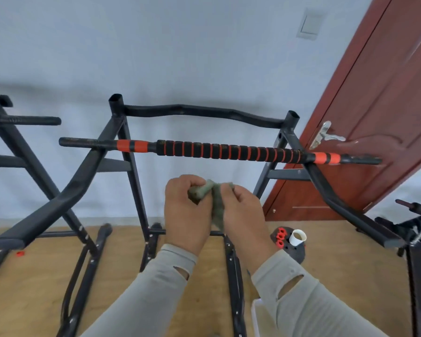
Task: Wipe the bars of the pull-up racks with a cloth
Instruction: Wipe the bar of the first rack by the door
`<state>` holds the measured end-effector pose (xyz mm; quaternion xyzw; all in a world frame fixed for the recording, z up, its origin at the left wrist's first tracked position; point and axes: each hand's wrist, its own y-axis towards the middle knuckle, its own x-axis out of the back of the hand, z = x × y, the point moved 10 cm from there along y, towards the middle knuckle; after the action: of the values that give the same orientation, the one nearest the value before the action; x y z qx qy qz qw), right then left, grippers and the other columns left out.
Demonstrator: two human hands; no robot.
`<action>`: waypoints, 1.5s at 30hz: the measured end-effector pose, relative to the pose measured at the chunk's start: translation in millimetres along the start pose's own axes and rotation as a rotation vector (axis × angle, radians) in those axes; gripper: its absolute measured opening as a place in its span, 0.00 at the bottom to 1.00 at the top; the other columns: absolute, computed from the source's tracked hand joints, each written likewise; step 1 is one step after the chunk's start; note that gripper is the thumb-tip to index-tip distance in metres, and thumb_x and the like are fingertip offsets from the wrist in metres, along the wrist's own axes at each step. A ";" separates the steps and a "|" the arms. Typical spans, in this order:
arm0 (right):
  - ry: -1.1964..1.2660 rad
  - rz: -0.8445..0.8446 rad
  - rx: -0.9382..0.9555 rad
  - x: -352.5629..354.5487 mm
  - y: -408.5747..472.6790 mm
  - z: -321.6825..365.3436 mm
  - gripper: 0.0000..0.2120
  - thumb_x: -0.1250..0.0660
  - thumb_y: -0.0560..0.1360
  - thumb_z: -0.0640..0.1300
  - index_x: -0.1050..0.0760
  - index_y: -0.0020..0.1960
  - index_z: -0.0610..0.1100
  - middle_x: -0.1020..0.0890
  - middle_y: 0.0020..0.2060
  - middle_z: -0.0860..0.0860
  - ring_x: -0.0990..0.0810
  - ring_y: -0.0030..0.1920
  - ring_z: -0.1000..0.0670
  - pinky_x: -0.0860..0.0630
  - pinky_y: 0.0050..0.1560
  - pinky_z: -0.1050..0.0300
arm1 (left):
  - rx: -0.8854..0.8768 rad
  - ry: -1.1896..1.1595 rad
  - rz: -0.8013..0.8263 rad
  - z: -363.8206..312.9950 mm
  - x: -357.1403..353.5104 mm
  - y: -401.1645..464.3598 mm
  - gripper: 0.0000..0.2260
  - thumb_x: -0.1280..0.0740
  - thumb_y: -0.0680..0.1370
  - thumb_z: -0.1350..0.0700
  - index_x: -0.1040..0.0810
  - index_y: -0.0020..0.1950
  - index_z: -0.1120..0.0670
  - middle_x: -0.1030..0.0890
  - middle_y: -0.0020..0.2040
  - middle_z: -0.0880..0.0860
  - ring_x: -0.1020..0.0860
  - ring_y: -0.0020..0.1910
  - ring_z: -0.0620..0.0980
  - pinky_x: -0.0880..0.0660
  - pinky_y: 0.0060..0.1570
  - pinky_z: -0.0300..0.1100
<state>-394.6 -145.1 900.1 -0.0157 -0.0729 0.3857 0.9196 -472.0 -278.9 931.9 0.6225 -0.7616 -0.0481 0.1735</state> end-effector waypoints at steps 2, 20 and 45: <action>0.076 0.054 -0.047 -8.6 5.4 8.7 0.16 0.37 0.82 0.56 0.15 0.44 0.54 0.13 0.43 0.53 0.14 0.47 0.51 0.17 0.48 0.53 | -0.086 0.036 0.091 -14.8 -19.6 2.5 0.11 0.28 0.76 0.62 0.21 0.53 0.48 0.22 0.51 0.44 0.25 0.51 0.35 0.26 0.52 0.29; -0.163 -0.234 -0.053 286.8 119.2 93.2 0.08 0.33 0.81 0.44 0.15 0.51 0.45 0.12 0.47 0.44 0.13 0.51 0.40 0.18 0.57 0.42 | -0.664 0.834 0.671 -92.1 -237.5 90.2 0.26 0.38 0.80 0.39 0.35 0.75 0.49 0.30 0.74 0.48 0.30 0.71 0.51 0.34 0.71 0.46; -1.093 -0.249 0.470 324.1 176.9 68.1 0.13 0.35 0.81 0.42 0.22 0.65 0.47 0.17 0.61 0.53 0.20 0.61 0.54 0.26 0.66 0.55 | -0.869 0.831 0.759 -124.9 -377.8 44.0 0.14 0.40 0.82 0.45 0.29 0.62 0.53 0.22 0.55 0.51 0.22 0.53 0.54 0.22 0.52 0.47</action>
<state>-305.4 207.9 991.9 0.3968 -0.4486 0.2333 0.7661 -410.3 113.2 984.3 0.1557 -0.7087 -0.0424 0.6868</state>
